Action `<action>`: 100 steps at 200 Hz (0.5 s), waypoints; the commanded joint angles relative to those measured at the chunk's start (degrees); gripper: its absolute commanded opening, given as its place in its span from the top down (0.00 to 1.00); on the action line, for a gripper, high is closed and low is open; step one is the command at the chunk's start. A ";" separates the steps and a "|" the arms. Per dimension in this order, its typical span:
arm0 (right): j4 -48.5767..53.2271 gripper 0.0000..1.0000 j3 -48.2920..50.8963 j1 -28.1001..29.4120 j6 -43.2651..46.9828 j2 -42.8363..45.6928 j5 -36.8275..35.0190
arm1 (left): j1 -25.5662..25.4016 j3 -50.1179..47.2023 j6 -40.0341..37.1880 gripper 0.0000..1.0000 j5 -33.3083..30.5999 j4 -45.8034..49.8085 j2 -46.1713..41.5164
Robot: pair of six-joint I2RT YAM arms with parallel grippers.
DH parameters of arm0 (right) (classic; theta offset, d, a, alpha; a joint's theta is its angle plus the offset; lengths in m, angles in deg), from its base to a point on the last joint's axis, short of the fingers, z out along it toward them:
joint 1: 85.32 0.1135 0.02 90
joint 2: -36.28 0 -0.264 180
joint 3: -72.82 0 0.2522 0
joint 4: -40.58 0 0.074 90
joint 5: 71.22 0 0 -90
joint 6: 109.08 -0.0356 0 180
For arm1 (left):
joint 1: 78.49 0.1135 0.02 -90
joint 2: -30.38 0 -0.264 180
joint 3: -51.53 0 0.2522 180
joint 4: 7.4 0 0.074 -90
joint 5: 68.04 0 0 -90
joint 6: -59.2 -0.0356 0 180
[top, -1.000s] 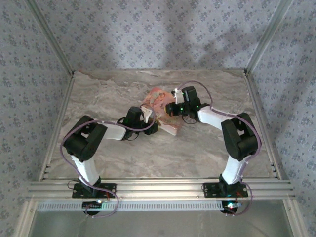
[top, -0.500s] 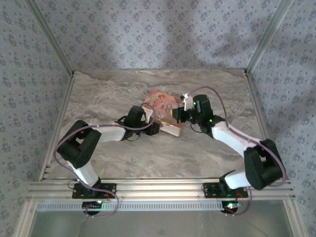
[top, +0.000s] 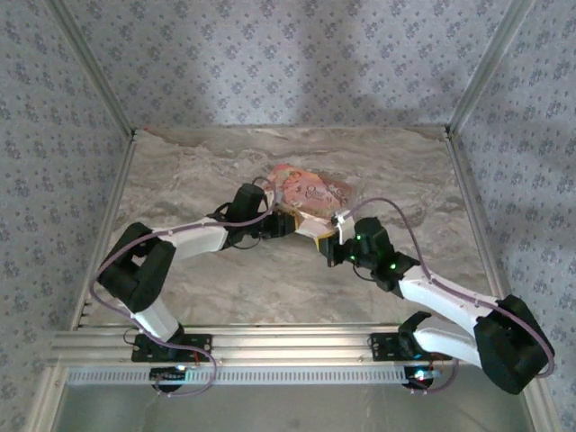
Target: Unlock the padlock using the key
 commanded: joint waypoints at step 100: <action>-28.76 1.00 5.02 5.95 3.64 -13.32 -12.82 | -0.37 1.67 13.08 0.76 4.55 -3.38 -2.64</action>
